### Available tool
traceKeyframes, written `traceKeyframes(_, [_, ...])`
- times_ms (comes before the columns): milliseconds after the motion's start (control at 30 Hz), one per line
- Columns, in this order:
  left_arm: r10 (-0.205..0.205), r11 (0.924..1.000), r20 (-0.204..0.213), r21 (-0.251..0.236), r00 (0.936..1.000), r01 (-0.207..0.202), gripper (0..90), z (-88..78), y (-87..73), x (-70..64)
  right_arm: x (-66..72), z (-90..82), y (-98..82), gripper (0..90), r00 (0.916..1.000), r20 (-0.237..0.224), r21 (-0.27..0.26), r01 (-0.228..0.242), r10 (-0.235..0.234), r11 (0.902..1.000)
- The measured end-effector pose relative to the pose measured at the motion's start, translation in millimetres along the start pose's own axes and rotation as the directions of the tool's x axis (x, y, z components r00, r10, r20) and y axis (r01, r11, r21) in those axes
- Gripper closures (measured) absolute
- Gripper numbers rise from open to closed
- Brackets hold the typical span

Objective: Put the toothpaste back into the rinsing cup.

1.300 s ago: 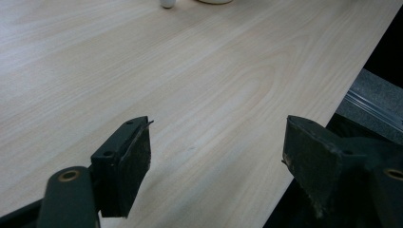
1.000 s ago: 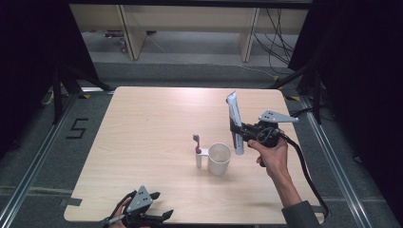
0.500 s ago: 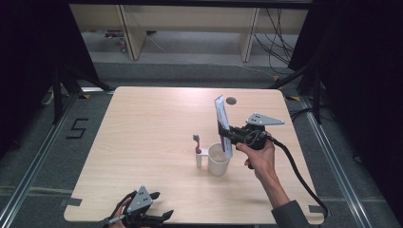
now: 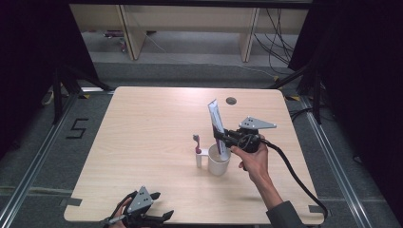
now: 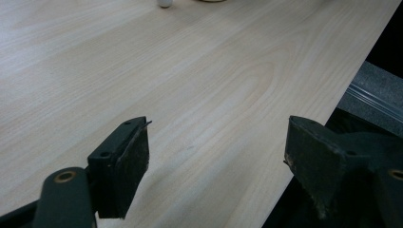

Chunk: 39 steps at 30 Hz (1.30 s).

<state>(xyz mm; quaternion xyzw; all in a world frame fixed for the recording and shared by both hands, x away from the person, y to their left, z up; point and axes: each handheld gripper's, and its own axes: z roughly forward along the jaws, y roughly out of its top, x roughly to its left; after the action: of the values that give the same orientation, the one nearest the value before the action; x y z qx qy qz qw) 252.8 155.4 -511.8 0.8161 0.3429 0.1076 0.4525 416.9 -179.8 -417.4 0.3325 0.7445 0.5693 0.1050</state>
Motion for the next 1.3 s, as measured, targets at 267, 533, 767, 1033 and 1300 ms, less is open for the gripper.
traceKeyframes(267, [0.007,1.0,0.006,0.001,1.0,-0.007,22.5,0.0,-0.2,0.2,0.3,5.9,-14.4,76.7,1.0,-0.002,0.03,0.006,-0.006,0.9995])
traceKeyframes(533, [-0.003,1.0,0.001,0.003,1.0,0.003,22.5,0.1,-0.1,-0.4,1.9,9.3,-25.0,76.6,0.9992,-0.008,0.07,0.039,-0.039,0.9968])
traceKeyframes(767, [0.002,1.0,0.008,-0.002,1.0,-0.002,22.5,-0.1,-0.1,0.2,0.1,9.1,-29.0,76.4,0.9978,0.004,0.08,0.066,-0.067,0.9946])
traceKeyframes(1033, [-0.001,1.0,0.008,-0.003,1.0,0.001,22.5,0.3,0.0,0.1,3.7,5.7,-29.2,76.2,0.9984,0.0,0.104,0.056,-0.056,0.993])
traceKeyframes(1300, [0.015,0.9997,0.006,0.017,0.9999,-0.015,22.6,-1.3,0.5,0.2,2.8,3.0,-28.7,75.9,0.9945,-0.001,0.129,0.104,-0.105,0.9861])
